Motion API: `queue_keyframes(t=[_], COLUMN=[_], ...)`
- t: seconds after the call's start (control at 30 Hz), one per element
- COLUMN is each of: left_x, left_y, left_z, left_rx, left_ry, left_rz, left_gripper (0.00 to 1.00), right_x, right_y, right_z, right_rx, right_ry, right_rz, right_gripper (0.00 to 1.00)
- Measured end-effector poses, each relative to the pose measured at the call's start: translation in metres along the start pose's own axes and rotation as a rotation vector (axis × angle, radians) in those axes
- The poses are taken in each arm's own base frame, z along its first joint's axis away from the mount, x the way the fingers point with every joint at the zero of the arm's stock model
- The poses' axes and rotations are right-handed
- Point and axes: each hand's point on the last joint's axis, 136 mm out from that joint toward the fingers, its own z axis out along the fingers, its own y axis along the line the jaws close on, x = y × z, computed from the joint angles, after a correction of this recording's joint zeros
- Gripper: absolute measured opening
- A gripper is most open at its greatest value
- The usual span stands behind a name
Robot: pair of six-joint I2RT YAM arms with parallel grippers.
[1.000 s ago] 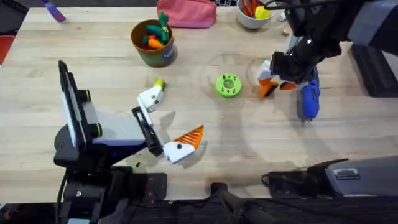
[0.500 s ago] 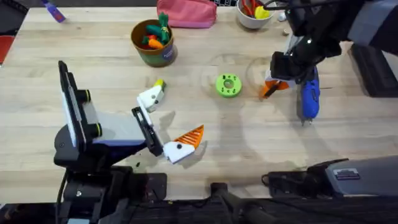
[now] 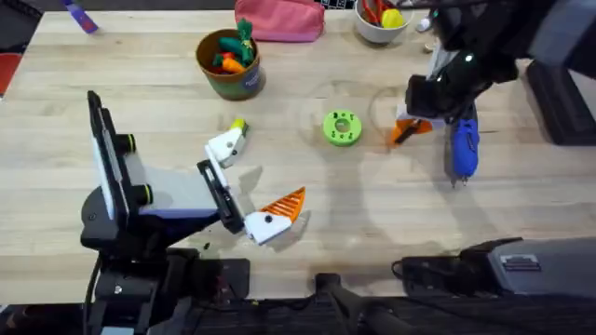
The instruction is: Pick up the gripper from the table and insert it into the empty holder that is missing its gripper. Then pick up a screw, insert it into the mounting hole, and use the screwdriver to tighten it. Finally, clean up the table by picking up the vegetable and placing it into the bucket.
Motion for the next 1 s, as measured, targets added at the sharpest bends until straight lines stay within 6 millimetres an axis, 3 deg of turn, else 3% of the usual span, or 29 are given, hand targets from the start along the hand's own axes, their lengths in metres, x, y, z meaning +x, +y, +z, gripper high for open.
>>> queue_keyframes(t=[0.3, 0.83, 0.93, 1.0], left_x=[0.000, 0.000, 0.000, 0.000], left_y=[0.000, 0.000, 0.000, 0.000], left_z=[0.000, 0.000, 0.000, 0.000], left_rx=[0.000, 0.000, 0.000, 0.000], left_ry=[0.000, 0.000, 0.000, 0.000], left_rz=[0.000, 0.000, 0.000, 0.000], left_gripper=[0.985, 0.985, 0.985, 0.985], right_x=[-0.003, 0.016, 0.024, 0.032], right_y=[0.029, 0.114, 0.135, 0.146], right_z=[-0.087, -0.207, -0.218, -0.214], right_rx=[-0.199, -0.793, -0.960, -1.058], right_ry=[-0.266, -0.537, -0.572, -0.554], right_rz=[-0.061, -0.283, -0.367, -0.423], right_gripper=[0.010, 0.009, 0.009, 0.009])
